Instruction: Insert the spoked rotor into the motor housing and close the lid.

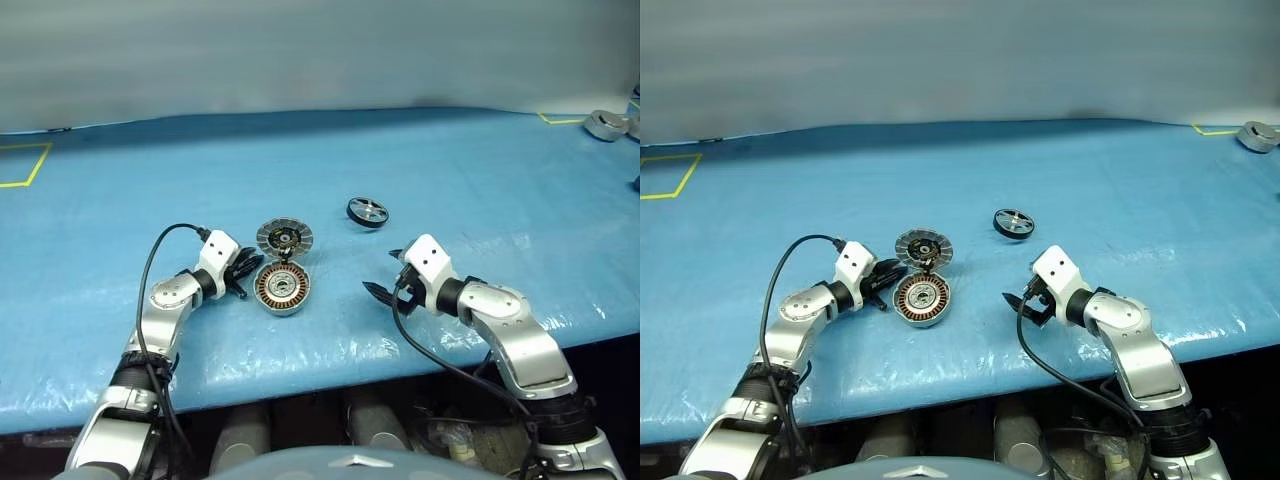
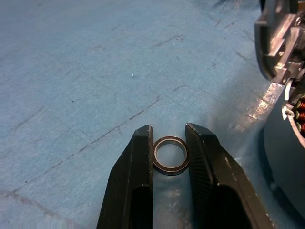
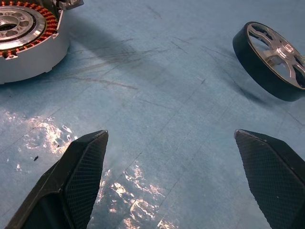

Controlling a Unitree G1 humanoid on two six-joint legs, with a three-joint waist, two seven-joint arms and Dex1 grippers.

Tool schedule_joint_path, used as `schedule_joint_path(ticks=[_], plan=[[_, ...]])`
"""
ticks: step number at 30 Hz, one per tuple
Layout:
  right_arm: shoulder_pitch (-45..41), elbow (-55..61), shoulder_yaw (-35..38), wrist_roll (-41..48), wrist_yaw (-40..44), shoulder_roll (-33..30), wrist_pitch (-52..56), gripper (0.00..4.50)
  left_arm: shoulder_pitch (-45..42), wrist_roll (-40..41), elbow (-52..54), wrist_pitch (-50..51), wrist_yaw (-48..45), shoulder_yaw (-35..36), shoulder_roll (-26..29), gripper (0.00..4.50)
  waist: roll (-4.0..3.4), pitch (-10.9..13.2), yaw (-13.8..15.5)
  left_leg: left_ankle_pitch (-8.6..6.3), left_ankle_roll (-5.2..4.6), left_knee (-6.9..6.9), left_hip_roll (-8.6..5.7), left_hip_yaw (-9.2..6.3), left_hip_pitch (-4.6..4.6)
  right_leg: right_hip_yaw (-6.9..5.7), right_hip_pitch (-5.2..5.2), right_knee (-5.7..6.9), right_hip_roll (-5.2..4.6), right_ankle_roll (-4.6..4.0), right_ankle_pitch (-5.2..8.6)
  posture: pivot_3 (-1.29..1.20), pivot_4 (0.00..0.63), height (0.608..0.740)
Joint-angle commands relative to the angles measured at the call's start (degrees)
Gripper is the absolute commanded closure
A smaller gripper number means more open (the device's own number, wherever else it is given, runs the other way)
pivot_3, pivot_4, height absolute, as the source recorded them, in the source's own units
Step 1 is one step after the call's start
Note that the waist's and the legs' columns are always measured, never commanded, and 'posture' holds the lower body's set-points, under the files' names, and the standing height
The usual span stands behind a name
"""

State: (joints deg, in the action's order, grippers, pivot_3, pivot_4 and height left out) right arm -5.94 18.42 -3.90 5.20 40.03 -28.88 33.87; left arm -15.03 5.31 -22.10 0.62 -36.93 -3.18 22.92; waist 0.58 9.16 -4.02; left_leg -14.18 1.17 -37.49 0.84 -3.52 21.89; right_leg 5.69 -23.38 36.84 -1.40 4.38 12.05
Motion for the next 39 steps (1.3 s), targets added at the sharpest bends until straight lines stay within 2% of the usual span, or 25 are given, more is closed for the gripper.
schedule_joint_path(ticks=[1, 3, 5, 8, 11, 15, 22, 39], plan=[[-1.45, 0.24, 0.30, 0.69, -0.45, -0.38, -1.68, 0.00, 3.14, -1.31, -1.71, 0.78, 4.90, 2.98, 1.04, 3.83, -0.02, -0.03, -0.01, 0.00, 0.00, 0.00, 0.00, 0.00, -0.01, 0.00, 0.02, 0.00, 0.00, 0.00, 0.00, 0.00, 0.150, 0.740], [-1.60, -0.60, 0.27, 0.54, -0.84, -0.20, -2.75, 0.00, 3.87, 0.75, -0.22, 0.10, 5.41, 4.80, 0.47, 3.83, -0.01, -0.03, -0.17, 0.00, 0.00, 0.00, 0.02, 0.04, -0.04, 0.02, 0.01, 0.01, 0.01, 0.00, 0.00, 0.00, 0.150, 0.740], [-1.51, -1.71, 0.80, 1.38, -0.94, 0.52, -3.80, 0.00, 4.53, 6.16, 2.53, 2.32, 3.71, 7.68, -0.96, 3.83, 0.00, -0.02, -0.09, 0.00, 0.00, 0.02, 0.03, 0.05, -0.04, 0.03, 0.00, 0.01, 0.01, 0.00, 0.00, 0.00, 0.150, 0.740], [-0.57, -4.58, 1.18, 2.58, 0.30, 1.41, -9.98, 0.00, 7.13, 17.17, 11.10, 5.77, -4.74, 10.45, -1.70, 3.83, 0.07, 0.03, -0.01, 0.00, 0.00, 0.04, 0.02, 0.07, 0.08, 0.03, -0.11, -0.01, 0.00, 0.00, 0.00, 0.00, 0.150, 0.740], [0.36, -5.87, 0.76, 4.87, 3.40, 1.18, -12.79, 0.00, 9.22, 19.81, 16.39, 8.06, -10.74, 9.04, 0.36, 3.83, 0.22, 0.14, 0.38, -0.01, 0.01, 0.08, 0.01, 0.03, 0.33, 0.02, -0.33, -0.06, -0.01, 0.00, 0.00, 0.00, 0.150, 0.740], [2.23, -5.54, 0.18, 8.65, 7.65, 1.82, -16.26, 0.00, 10.06, 19.66, 19.63, 10.69, -15.44, 6.71, 3.06, 3.83, 0.24, 0.16, 0.62, 0.00, 0.01, 0.08, -0.03, -0.09, 0.53, 0.00, -0.44, -0.10, 0.00, 0.00, 0.00, 0.00, 0.150, 0.740], [3.98, -6.79, -1.47, 9.89, 10.73, 2.05, -21.47, 0.00, 8.18, 19.59, 23.29, 14.26, -20.78, 2.74, 5.65, 3.83, 0.31, 0.27, 0.50, 0.00, 0.01, 0.04, -0.01, -0.06, 0.54, -0.01, -0.44, -0.15, 0.00, -0.02, 0.03, 0.00, 0.150, 0.740], [5.03, -7.83, -2.74, 8.86, 9.07, 2.55, -24.39, 0.00, 2.36, 10.94, 19.95, 12.76, -23.61, -6.51, 6.46, 3.83, 0.31, 0.27, 0.54, -0.01, 0.01, 0.04, -0.01, -0.07, 0.55, -0.02, -0.45, -0.14, 0.01, -0.02, 0.03, 0.00, 0.150, 0.740]])
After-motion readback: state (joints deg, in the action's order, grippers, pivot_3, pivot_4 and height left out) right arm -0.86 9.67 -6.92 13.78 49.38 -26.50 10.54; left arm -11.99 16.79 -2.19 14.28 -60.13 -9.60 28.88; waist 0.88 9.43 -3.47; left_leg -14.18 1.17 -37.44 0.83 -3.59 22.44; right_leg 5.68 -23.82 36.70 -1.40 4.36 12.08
